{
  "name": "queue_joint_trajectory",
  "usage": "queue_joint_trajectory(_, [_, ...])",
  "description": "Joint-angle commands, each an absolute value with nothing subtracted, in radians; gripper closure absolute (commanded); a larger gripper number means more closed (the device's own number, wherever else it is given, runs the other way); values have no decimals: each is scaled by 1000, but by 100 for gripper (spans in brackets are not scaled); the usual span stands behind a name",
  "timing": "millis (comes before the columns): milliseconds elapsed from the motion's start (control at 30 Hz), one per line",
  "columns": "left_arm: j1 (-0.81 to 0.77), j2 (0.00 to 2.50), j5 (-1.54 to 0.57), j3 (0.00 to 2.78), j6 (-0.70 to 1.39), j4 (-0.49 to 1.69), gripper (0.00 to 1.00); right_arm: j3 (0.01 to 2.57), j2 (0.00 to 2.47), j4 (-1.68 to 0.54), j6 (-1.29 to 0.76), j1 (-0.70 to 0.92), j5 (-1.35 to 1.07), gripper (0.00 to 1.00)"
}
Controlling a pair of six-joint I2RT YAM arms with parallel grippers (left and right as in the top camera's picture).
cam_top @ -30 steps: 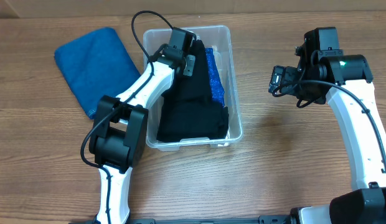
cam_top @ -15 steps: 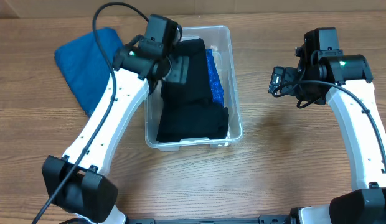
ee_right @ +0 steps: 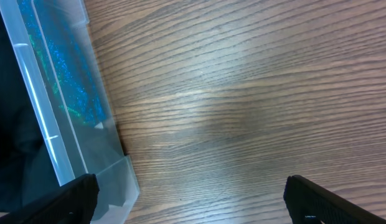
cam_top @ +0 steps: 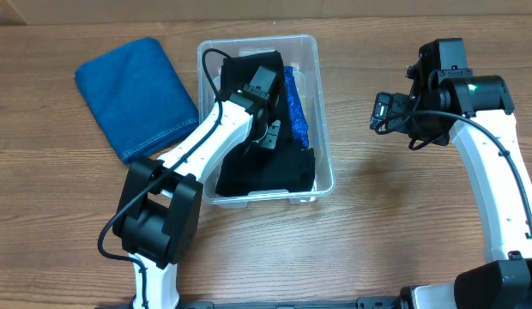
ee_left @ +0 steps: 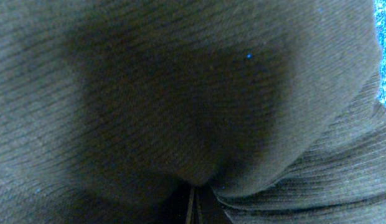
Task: Pack container
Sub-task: 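Lay the black cloth into the bin with the left gripper, smoothing it down, then move the left gripper to the teal towel and grasp its edge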
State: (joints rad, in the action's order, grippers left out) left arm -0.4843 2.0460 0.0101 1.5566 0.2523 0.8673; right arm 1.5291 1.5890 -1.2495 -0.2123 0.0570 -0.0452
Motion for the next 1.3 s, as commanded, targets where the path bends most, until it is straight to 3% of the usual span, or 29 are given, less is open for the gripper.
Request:
queue_joint_trajectory(0, [-459, 2083, 30, 1605, 196, 955, 96, 1525, 1580, -1242, -209, 57, -47, 0])
queue_joint_trajectory(100, [-457, 1942, 67, 1720, 199, 1088, 96, 1525, 1580, -1243, -209, 57, -47, 0])
queue_joint_trajectory(133, [-447, 1875, 88, 1758, 199, 1121, 59, 1525, 1580, -1243, -208, 57, -47, 0])
queue_joint_trajectory(167, [-432, 1818, 99, 1781, 199, 1133, 0, 1525, 1580, -1243, -205, 57, -47, 0])
queue_joint_trajectory(300, [-329, 1642, 110, 1791, 208, 1130, 0, 1525, 1580, -1241, -205, 57, -47, 0])
queue_joint_trajectory(400, [-147, 1594, 100, 1791, 228, 1126, 0, 1525, 1580, -1236, -205, 57, -47, 0])
queue_joint_trajectory(467, [60, 1623, -19, 1775, 234, 1123, 0, 1525, 1580, -1237, -205, 57, -47, 0])
queue_joint_trajectory(667, [417, 1844, -190, 1738, 270, 1106, 0, 1524, 1580, -1237, -205, 57, -47, 0])
queue_joint_trajectory(800, [511, 2028, -376, 1738, 157, 1024, 0, 1501, 1580, -1224, -205, 57, -47, 0])
queue_joint_trajectory(900, [529, 2120, -398, 1738, 157, 969, 0, 1476, 1580, -1209, -205, 57, -47, 0])
queue_joint_trajectory(1267, [419, 2360, -734, 1738, 165, 758, 0, 1471, 1580, -1191, -201, 57, -47, 0])
